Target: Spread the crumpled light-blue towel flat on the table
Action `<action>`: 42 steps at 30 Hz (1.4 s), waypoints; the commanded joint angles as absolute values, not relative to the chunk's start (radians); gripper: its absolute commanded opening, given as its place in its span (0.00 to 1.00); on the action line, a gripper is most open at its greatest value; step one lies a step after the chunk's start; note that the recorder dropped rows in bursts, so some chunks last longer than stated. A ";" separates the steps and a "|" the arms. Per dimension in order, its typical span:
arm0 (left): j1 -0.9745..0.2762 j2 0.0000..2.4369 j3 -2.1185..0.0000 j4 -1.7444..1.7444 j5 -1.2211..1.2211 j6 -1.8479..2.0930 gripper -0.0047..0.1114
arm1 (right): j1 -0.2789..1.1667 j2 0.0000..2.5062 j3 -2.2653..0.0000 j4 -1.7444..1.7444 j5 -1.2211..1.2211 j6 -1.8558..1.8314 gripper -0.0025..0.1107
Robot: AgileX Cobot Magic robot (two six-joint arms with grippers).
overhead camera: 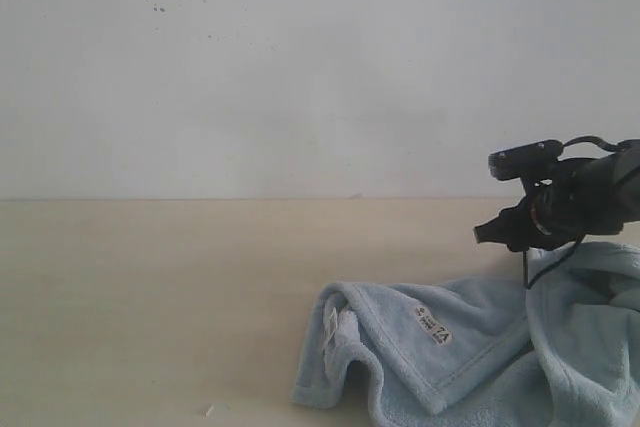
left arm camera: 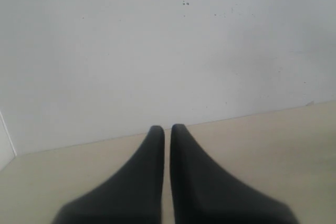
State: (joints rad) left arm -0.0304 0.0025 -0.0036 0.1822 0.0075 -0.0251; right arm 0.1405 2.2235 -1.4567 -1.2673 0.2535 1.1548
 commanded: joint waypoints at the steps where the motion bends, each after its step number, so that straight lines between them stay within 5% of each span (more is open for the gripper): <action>1: -0.029 0.000 0.000 0.173 0.015 -0.024 0.08 | 0.138 2.243 -1.467 -1.254 0.255 1.141 0.46; 13: -0.029 0.000 0.000 0.173 0.015 -0.024 0.08 | 0.138 2.307 -1.502 -1.235 0.265 1.141 0.43; 21: -0.029 0.000 0.000 0.173 0.015 -0.024 0.08 | 0.120 2.322 -1.502 -1.217 0.263 1.115 0.02; 30: -0.029 0.000 0.000 0.173 0.015 -0.024 0.08 | 0.120 2.123 -1.521 -1.214 0.181 1.135 0.02; 42: -0.029 0.000 0.000 0.173 0.015 -0.024 0.08 | -0.026 1.693 -1.027 -1.214 0.176 1.151 0.02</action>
